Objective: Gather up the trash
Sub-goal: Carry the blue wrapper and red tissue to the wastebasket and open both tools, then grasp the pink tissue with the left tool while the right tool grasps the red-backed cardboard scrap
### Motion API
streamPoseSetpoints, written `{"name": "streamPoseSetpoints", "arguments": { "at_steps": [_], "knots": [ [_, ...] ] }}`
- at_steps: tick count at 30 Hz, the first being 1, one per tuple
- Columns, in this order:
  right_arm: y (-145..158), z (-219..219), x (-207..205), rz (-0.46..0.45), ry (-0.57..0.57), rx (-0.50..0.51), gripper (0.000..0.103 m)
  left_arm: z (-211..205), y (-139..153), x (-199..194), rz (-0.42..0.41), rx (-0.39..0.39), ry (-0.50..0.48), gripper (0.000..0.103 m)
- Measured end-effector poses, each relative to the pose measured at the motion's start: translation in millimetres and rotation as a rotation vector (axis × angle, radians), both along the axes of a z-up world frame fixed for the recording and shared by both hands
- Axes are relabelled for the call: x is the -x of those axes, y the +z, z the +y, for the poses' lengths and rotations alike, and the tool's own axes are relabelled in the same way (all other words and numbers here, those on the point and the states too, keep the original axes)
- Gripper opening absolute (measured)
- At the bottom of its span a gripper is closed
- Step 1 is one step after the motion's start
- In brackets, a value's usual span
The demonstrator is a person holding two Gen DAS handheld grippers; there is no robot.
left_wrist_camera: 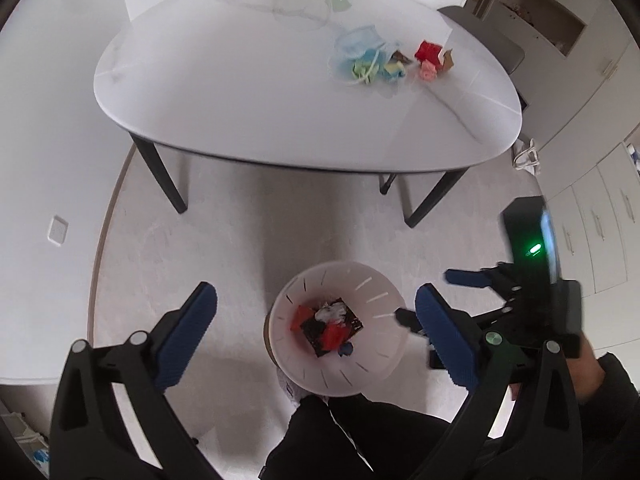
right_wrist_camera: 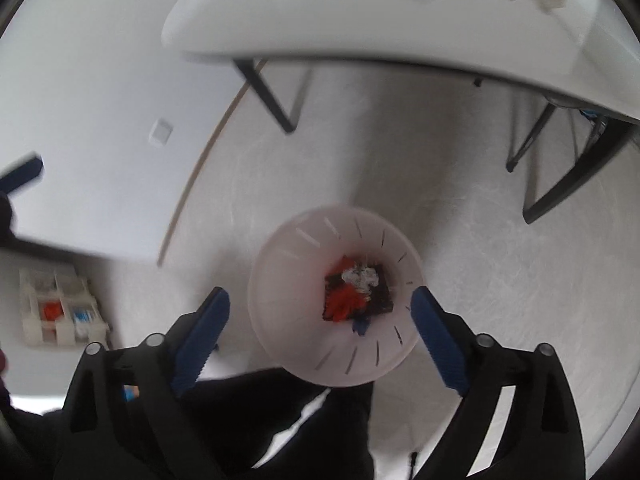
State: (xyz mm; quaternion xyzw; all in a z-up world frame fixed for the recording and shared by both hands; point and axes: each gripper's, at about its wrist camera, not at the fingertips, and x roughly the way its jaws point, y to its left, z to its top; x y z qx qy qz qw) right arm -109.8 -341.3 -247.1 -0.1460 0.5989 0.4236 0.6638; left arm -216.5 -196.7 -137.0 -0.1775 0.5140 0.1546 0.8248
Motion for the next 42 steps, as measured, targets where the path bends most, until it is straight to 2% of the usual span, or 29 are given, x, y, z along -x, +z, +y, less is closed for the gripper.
{"name": "streamPoseSetpoints", "arguments": {
  "at_steps": [2,6,9,11,14,18,22,25,29,32,34,36,39,42],
  "knots": [
    [19.2,-5.4,-6.2,-0.028,-0.049,-0.018,0.096,2.5,4.8,-1.0,-0.01,-0.006,-0.011,0.095],
    [78.1,-21.7,-23.8,-0.138,-0.177,-0.081,0.1,8.1,21.5,-8.3,-0.056,-0.009,-0.032,0.095],
    [117.2,-34.1,-34.6,-0.217,-0.245,-0.12,0.1,11.5,40.9,-17.4,-0.113,-0.006,-0.048,0.095],
    [145.4,-44.1,-45.1,-0.267,-0.297,-0.15,0.1,10.0,55.1,-25.8,-0.15,-0.028,-0.066,0.095],
    [172.2,-55.1,-61.6,-0.315,-0.351,-0.173,0.1,8.6,73.9,-44.0,-0.201,-0.057,-0.088,0.095],
    [189.6,-63.7,-102.6,-0.367,-0.386,-0.179,0.1,5.0,87.6,-78.7,-0.237,-0.106,-0.094,0.095],
    [181.8,-60.8,-157.0,-0.373,-0.367,-0.173,0.1,1.6,89.4,-121.6,-0.242,-0.155,-0.083,0.095],
    [168.7,-48.1,-212.5,-0.362,-0.307,-0.161,0.1,-3.0,86.1,-159.1,-0.237,-0.175,-0.055,0.095],
    [148.4,-20.6,-292.3,-0.332,-0.135,-0.152,0.1,-14.5,77.4,-217.1,-0.225,-0.173,0.01,0.095],
    [131.4,8.7,-343.9,-0.318,0.12,-0.116,0.1,-21.6,63.8,-258.2,-0.189,-0.154,0.097,0.095],
    [121.9,24.7,-365.4,-0.345,0.34,-0.083,0.1,-26.4,51.1,-283.4,-0.155,-0.104,0.149,0.095],
    [110.2,37.3,-381.2,-0.355,0.567,-0.056,0.1,-31.3,41.0,-301.5,-0.139,-0.068,0.191,0.095],
    [96.1,49.7,-388.6,-0.38,0.821,-0.03,0.1,-36.1,28.3,-314.6,-0.135,-0.023,0.25,0.095],
    [85.5,66.1,-391.5,-0.408,1.027,-0.011,0.1,-39.3,17.5,-323.5,-0.128,-0.001,0.3,0.095]
  ]
}}
